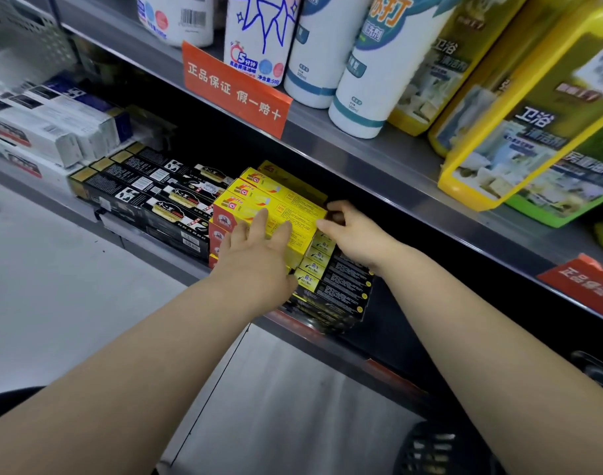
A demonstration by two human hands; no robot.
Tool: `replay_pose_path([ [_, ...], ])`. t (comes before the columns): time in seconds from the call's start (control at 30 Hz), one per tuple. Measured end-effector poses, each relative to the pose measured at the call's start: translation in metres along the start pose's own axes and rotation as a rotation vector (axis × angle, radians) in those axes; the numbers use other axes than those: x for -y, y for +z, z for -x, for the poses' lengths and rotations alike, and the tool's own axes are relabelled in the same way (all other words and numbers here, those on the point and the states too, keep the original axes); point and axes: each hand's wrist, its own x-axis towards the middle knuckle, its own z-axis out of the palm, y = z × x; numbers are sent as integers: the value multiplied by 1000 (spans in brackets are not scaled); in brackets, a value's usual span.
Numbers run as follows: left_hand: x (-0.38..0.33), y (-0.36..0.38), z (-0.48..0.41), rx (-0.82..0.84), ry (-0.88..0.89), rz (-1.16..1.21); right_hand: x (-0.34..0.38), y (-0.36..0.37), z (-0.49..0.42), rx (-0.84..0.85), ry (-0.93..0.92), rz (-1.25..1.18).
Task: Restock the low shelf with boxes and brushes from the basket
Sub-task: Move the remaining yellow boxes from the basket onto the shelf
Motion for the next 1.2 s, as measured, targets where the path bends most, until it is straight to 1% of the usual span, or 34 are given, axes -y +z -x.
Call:
replay_pose_path([
  [0.1, -20, -6, 9, -71, 108, 77, -8, -20, 43, 12, -29, 20],
  [0.23, -62, -9, 30, -129, 355, 279, -27, -56, 114, 61, -67, 18],
  [0.37, -112, 3, 58, -40, 536, 334, -57, -91, 185, 12, -47, 5],
  [0.53, -177, 25, 95, 37, 750, 247, -108, -116, 264, -88, 16, -38],
  [0.6, -200, 36, 112, 85, 801, 237, -133, -121, 292, -99, 63, -55],
  [0.7, -235, 61, 136, 205, 869, 186, -176, -123, 330, -112, 149, -132],
  [0.83, -276, 95, 161, 310, 935, 128, -242, -116, 366, -107, 347, -156],
  [0.9, -287, 109, 170, 337, 939, 123, -271, -108, 372, -67, 420, -92],
  [0.97, -292, 121, 175, 360, 926, 102, -294, -99, 371, 18, 461, 63],
  [1.07, -295, 131, 176, 384, 906, 66, -319, -81, 366, 191, 459, 350],
  [1.13, -295, 135, 176, 401, 892, 65, -333, -66, 361, 315, 456, 502],
  [1.2, -294, 137, 175, 412, 883, 76, -344, -52, 355, 402, 459, 611],
])
